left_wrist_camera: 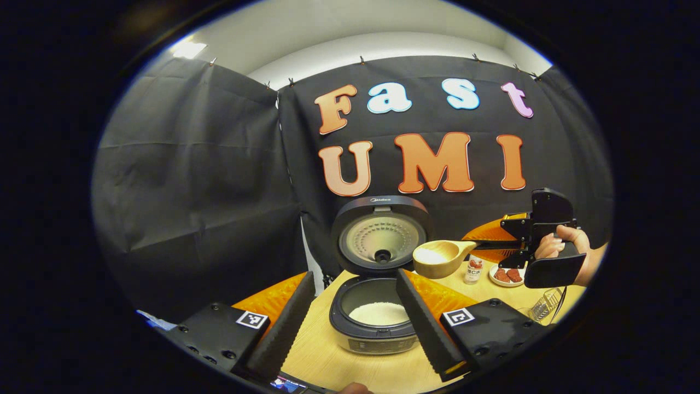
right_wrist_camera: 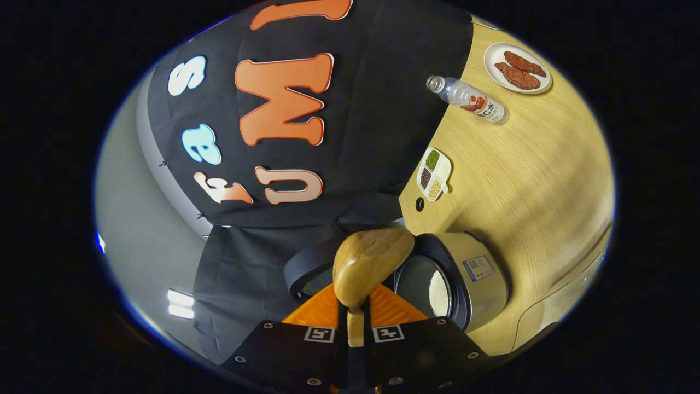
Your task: Close the left gripper, press the button to open the rice cooker; take a wooden spoon from the chopstick holder with the right hand, scoop a spoonful of rice and pour it into the rice cooker, then put the wooden spoon back into the chopstick holder.
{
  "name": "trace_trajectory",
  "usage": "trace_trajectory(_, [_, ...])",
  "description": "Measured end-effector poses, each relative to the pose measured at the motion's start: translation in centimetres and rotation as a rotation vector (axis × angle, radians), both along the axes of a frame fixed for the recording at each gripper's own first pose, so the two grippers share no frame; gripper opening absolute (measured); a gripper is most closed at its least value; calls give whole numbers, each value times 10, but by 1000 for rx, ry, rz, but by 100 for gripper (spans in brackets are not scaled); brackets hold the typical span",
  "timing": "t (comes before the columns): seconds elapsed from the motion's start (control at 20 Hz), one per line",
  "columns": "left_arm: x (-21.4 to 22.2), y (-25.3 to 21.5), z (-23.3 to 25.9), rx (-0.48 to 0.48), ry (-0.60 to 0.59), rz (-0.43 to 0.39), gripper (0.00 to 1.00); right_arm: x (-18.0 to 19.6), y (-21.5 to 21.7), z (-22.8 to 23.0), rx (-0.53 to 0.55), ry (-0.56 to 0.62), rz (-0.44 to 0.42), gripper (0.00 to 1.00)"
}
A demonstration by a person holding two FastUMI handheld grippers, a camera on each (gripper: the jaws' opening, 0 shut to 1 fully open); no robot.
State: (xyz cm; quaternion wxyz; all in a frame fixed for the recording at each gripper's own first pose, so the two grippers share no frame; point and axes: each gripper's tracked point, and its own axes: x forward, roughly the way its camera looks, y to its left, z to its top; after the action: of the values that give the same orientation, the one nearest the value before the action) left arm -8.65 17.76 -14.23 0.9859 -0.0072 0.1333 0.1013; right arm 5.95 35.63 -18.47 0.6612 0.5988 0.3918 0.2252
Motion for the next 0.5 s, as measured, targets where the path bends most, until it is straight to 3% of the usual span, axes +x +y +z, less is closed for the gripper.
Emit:
trace_trajectory(0.05, [2,3,-3,-6,5,5,100,3,7,-1,-15,-6,4,11])
trace_trajectory(0.25, [10,14,-25,33,76,16,100,13,30,-3,-100,-58,26,11])
trace_trajectory(0.3, [13,16,-26,32,77,19,94,14,33,-4,-124,-72,33,11])
trace_trajectory(0.35, [15,14,-26,25,75,14,100,16,38,-5,-152,-89,39,11])
trace_trajectory(0.4, [16,12,-29,23,78,6,94,15,41,-6,-182,-107,49,11])
trace_trajectory(0.45, [16,13,-31,25,80,-1,100,15,43,-8,-211,-126,55,11])
trace_trajectory(0.5, [19,13,-33,30,83,-4,100,14,44,-9,-240,-141,63,11])
